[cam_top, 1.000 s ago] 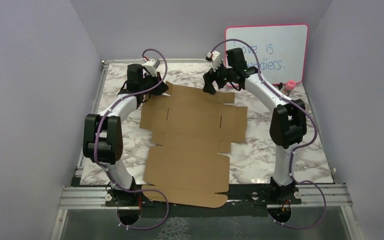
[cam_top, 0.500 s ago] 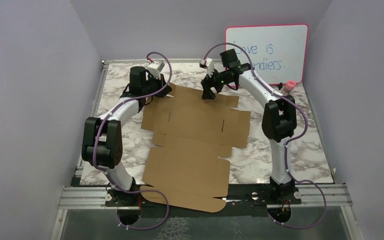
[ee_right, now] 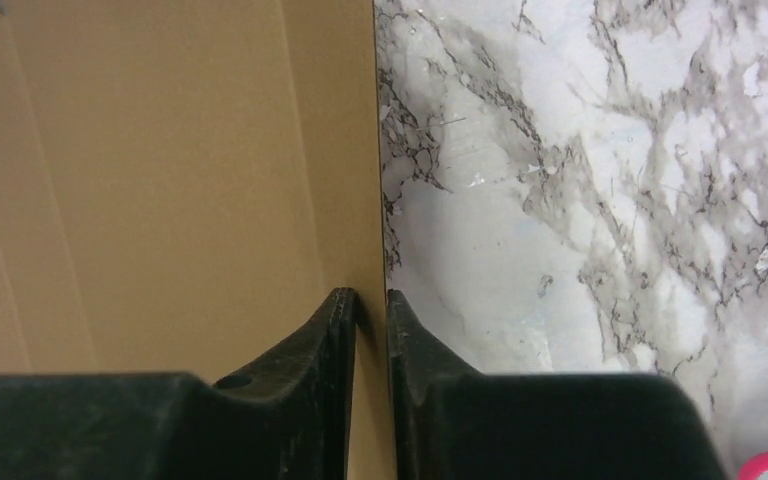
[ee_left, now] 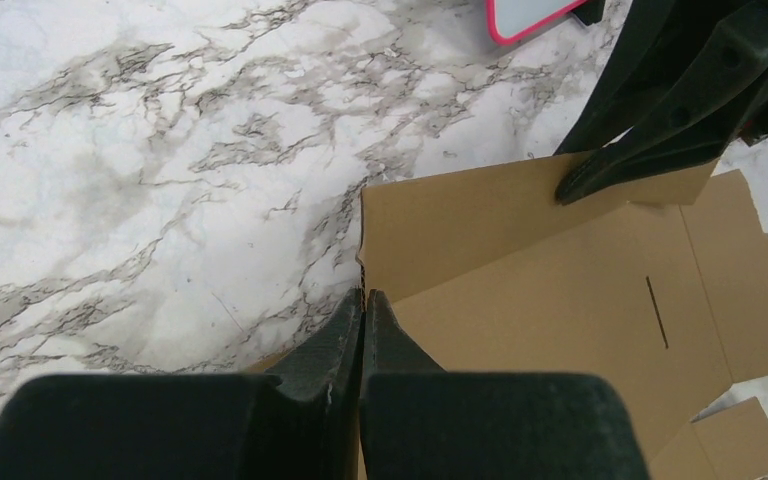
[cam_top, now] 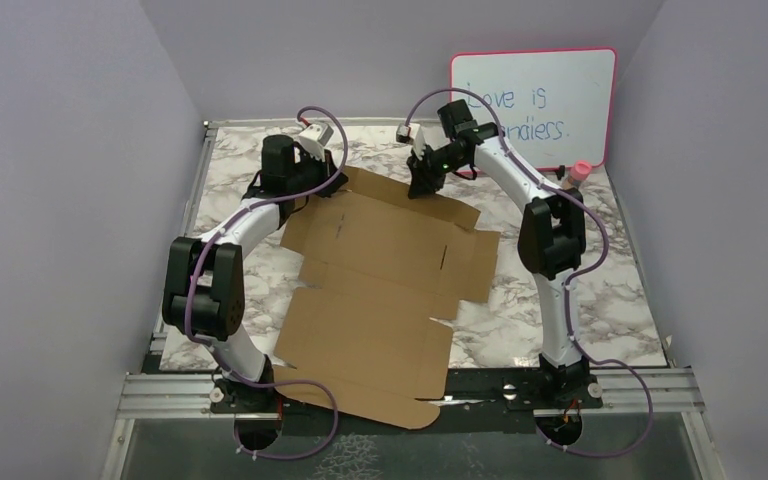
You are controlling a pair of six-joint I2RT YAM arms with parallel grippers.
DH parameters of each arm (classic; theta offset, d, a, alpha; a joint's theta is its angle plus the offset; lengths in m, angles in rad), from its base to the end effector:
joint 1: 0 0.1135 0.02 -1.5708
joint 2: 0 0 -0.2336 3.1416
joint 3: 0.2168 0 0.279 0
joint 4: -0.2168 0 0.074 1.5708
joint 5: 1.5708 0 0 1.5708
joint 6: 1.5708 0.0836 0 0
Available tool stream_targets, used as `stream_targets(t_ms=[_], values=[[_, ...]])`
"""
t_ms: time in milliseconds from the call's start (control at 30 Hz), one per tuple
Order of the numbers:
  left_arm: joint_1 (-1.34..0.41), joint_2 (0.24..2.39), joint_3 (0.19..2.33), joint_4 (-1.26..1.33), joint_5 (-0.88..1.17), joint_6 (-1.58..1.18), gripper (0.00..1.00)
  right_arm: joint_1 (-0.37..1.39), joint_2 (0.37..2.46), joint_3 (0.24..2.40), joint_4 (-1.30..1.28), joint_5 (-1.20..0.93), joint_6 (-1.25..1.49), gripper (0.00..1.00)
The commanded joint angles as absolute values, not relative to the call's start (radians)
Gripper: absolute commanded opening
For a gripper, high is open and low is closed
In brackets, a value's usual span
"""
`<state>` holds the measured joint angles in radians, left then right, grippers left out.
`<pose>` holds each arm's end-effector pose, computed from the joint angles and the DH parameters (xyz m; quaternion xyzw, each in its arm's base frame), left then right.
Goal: Fold the paper box
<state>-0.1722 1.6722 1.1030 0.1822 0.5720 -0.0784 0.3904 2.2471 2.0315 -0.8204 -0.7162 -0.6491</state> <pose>0.4249 -0.1198 0.1951 0.1946 0.7879 -0.2992 0.5018 0.4554 0.2468 0.1781 -0.5290 0.7380 0.3033 0.2890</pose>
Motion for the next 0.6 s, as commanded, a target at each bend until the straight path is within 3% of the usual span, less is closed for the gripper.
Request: stream_targets(t_ms=[0,367,567], values=[[-0.178,1.637,1.086,0.234,0.585,-0.062,0.0,0.388,2.258,2.08,-0.878,-0.734,-0.688,0.12],[-0.181,1.608,1.034,0.295,0.553,-0.109,0.12,0.394,2.088,1.993,-0.81,-0.67,-0.746,0.07],[-0.181,1.544,0.988,0.306,0.51,-0.132,0.24,0.43,1.996,1.909,-0.789,-0.588,-0.891,0.01]])
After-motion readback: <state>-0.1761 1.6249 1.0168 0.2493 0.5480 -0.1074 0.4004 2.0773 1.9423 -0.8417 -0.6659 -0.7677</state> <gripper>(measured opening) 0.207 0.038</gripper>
